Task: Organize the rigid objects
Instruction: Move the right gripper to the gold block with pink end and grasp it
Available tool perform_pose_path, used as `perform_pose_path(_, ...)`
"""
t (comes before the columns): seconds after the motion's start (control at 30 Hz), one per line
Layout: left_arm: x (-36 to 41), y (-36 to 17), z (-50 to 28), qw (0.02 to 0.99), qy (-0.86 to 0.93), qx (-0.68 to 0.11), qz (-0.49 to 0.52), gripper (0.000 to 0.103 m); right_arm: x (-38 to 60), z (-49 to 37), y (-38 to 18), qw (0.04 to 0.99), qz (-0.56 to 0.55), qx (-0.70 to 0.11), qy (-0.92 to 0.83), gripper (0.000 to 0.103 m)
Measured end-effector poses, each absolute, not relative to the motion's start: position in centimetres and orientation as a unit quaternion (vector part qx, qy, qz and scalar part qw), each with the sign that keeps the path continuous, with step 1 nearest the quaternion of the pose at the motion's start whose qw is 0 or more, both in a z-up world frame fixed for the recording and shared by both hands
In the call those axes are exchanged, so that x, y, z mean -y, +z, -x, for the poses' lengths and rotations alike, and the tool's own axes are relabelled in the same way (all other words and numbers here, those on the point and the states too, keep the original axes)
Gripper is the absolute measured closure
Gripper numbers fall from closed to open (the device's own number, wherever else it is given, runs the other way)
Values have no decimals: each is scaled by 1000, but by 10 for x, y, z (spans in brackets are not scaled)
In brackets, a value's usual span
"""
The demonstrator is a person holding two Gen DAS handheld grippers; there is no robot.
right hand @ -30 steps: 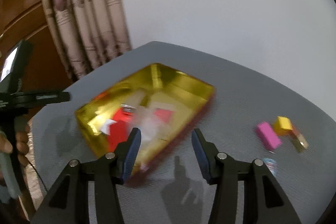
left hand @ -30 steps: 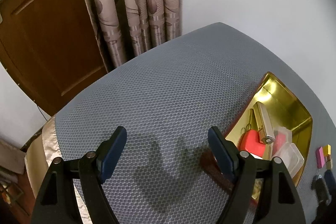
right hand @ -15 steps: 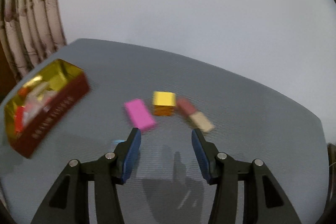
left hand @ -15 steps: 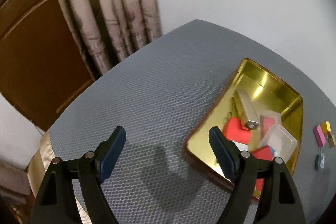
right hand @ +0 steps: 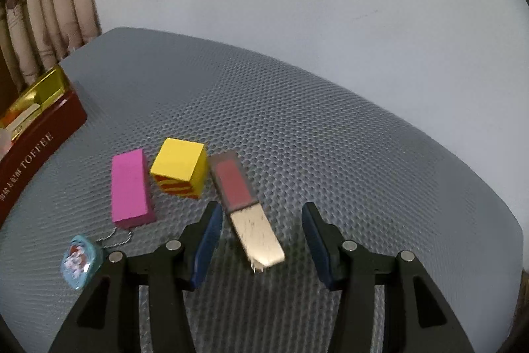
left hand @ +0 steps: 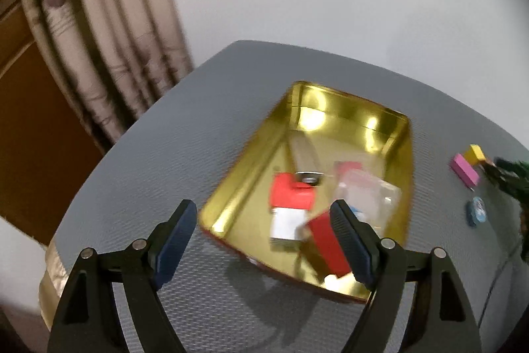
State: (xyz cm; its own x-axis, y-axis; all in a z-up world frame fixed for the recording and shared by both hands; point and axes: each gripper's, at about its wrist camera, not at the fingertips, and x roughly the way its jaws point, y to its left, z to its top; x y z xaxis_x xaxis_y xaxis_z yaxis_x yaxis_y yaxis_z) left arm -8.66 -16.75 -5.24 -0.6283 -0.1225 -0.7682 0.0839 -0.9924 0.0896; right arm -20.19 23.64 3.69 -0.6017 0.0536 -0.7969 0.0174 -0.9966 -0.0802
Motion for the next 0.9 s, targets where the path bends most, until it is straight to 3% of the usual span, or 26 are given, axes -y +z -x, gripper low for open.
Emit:
perform_pose_path(0.13,137,-56,86,32,-903,49,-425,22,-234,210,23,-7,441,20,897,52)
perform_pose_path(0.27,102,-61,90,7,-900,65,-431,22,-232,207,19,-8,428,1,904,83)
perform_pose_path(0.6,17,-86,98,-63,-886,98,-449,22,-226,172,17,31,426,-27,904,83)
perform_pose_path(0.9,-45,-99,103,-137,-870,74,-467,22,-213,111,13,85,428,-40,899,83)
